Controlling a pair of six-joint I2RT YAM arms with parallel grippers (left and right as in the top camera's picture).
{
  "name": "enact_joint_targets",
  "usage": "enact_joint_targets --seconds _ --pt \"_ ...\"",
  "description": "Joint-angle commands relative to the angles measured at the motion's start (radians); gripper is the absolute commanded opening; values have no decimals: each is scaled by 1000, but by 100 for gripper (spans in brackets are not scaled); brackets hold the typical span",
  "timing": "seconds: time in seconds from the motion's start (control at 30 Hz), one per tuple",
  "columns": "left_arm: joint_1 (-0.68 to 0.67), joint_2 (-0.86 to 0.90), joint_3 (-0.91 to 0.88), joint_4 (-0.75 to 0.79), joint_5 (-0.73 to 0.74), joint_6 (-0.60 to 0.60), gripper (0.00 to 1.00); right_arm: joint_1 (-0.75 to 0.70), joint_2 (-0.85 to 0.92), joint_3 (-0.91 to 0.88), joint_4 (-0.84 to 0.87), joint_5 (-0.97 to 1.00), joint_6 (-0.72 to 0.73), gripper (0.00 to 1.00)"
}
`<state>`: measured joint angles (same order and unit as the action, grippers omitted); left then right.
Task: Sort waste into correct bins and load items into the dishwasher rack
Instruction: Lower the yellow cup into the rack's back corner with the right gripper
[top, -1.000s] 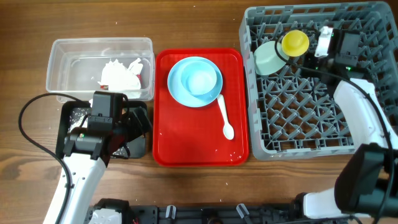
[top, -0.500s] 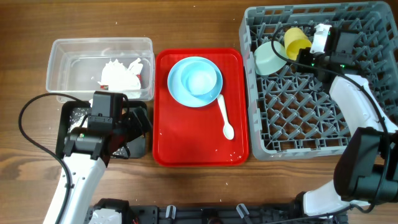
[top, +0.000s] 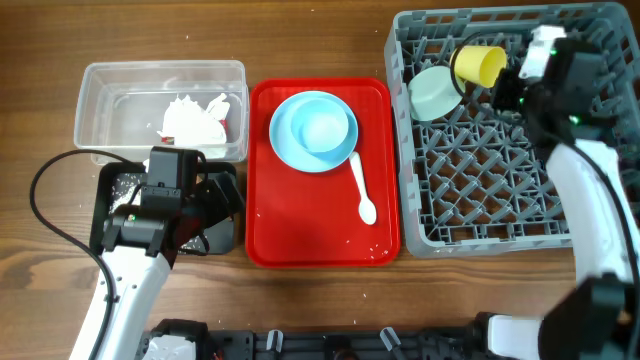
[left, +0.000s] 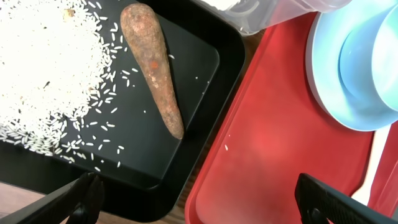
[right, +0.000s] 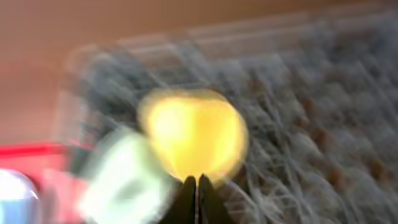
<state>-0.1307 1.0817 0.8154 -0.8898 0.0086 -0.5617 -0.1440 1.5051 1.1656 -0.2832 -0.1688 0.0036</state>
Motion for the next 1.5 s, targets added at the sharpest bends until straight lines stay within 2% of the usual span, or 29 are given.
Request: enact_joint_targets --seconds 0.0,0.2,0.37,0.7,1.2,1.37,1.47 --pt "6 2 0 3 2 4 100 1 -34 7 101 -268 33 5" --pt "6 2 0 3 2 4 100 0 146 7 274 -258 30 4" --pt "6 1 0 7 1 4 100 0 256 7 433 -340 55 4" --pt "6 1 0 7 2 4 100 0 272 7 276 -93 45 4" --pt "6 1 0 7 2 4 100 -2 243 7 146 16 55 4" --pt "6 1 0 6 2 4 100 -21 171 7 160 15 165 5" --pt "6 2 0 6 2 4 100 -63 164 7 157 -9 182 5"
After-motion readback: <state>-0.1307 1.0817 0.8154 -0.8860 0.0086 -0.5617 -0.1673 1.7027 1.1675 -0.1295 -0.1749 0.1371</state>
